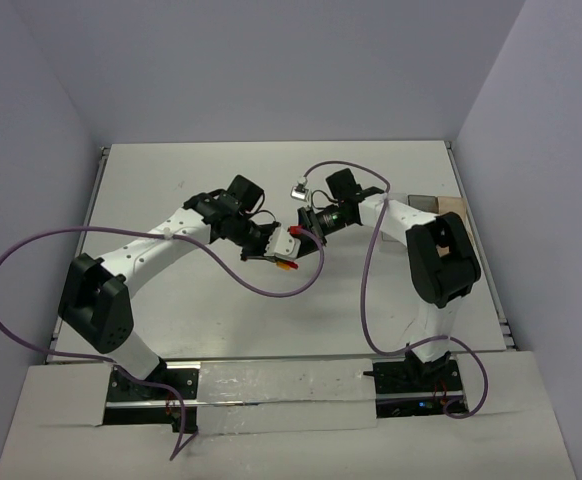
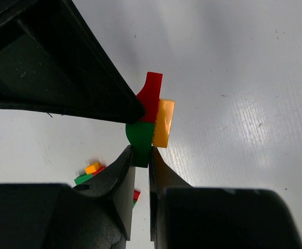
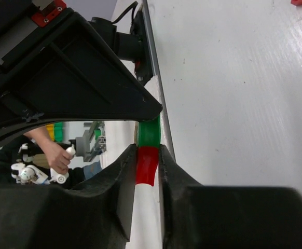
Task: Sort the legos into containers by color
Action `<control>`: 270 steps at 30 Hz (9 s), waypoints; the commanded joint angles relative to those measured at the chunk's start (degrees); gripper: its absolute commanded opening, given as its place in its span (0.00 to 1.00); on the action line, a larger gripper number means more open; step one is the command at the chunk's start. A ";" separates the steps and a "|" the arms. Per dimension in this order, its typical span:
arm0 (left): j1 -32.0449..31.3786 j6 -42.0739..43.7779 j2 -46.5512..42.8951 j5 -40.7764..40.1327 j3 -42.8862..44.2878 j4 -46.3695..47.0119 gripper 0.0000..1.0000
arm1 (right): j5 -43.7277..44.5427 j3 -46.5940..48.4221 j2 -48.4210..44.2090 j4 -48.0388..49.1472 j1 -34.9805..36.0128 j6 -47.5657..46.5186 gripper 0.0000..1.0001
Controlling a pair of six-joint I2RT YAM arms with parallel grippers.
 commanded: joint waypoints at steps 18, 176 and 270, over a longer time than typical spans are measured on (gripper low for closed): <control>18.68 -39.51 -7.64 18.53 1.70 12.68 0.99 | 0.47 0.44 -7.96 19.26 -8.21 20.63 0.00; 13.04 -75.26 -0.15 18.80 -4.55 41.28 0.00 | 34.51 28.84 -4.21 -26.09 -44.48 -22.60 0.61; 16.03 -77.19 -0.30 15.50 -5.35 42.56 0.00 | 60.14 16.84 -1.49 -19.66 -39.64 -22.55 0.54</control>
